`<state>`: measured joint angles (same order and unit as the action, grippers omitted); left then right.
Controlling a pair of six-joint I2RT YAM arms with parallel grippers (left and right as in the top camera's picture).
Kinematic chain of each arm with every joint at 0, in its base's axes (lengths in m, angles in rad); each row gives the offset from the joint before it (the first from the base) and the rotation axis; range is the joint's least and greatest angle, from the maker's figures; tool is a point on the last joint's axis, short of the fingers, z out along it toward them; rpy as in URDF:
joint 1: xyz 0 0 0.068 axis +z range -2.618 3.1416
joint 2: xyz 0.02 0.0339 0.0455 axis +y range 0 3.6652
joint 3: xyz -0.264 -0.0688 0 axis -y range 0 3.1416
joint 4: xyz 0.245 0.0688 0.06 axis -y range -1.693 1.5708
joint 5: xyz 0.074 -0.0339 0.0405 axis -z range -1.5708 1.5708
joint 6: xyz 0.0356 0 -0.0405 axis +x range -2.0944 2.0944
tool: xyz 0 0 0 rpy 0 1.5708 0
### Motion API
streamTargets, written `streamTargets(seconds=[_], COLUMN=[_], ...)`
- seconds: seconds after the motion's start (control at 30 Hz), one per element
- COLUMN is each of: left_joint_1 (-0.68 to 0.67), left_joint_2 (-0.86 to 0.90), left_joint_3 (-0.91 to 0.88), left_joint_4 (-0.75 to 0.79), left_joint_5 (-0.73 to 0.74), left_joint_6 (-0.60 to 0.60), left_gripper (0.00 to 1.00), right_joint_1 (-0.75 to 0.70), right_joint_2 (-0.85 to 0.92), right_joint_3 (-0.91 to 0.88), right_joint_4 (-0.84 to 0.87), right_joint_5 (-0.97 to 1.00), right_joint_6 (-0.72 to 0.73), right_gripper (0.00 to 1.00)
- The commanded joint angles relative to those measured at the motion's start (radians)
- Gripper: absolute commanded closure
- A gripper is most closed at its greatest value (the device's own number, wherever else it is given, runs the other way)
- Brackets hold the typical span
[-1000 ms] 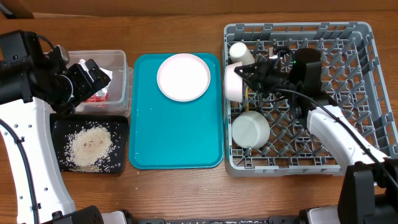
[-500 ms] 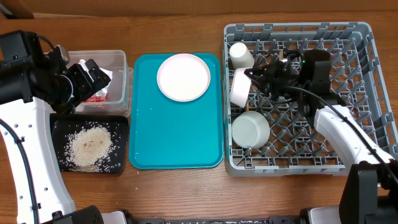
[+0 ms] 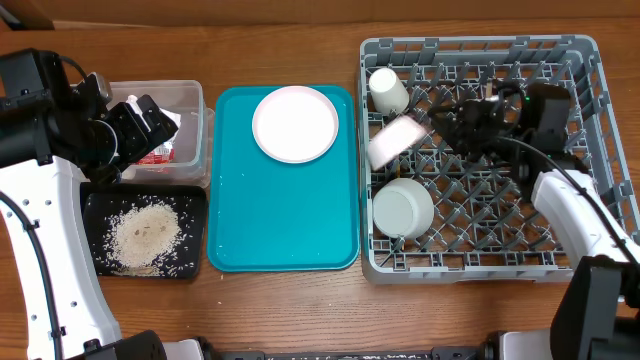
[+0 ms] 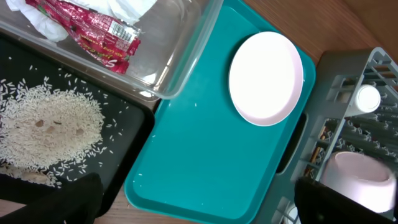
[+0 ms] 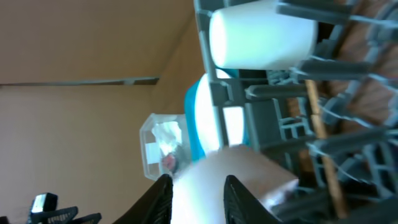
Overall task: Sort waste into correct bins and load items into the dishwasher
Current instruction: 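Carry the pink plate into the rack and release it, then move the right gripper back over the white plate on the teal tray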
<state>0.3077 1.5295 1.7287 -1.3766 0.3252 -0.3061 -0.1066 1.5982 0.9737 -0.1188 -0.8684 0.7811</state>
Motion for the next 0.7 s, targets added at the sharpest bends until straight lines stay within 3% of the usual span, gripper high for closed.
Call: streamTargets(seconds=[0.0,0.37,0.67], left_joint_1=[-0.001,-0.001,-0.001], left_joint_2=[-0.013,-0.013,-0.013], left_joint_3=[0.012,0.012,0.012], left_joint_4=[0.0,0.0,0.0], left_joint_5=[-0.004,-0.004,-0.004], left_joint_6=[0.022,0.022,0.022], left_gripper=[0.0,0.0,0.0], right_joint_1=[-0.036,-0.154,-0.072], right_joint_2=[0.004,-0.003,-0.116], right_joint_3=[-0.004,0.009,0.066], right_joint_4=[-0.03,-0.094,-0.131], right_joint_5=[-0.016,-0.069,-0.081], right_joint_6=[-0.103,-0.166,-0.298], right_gripper=[0.69,0.62,0.62])
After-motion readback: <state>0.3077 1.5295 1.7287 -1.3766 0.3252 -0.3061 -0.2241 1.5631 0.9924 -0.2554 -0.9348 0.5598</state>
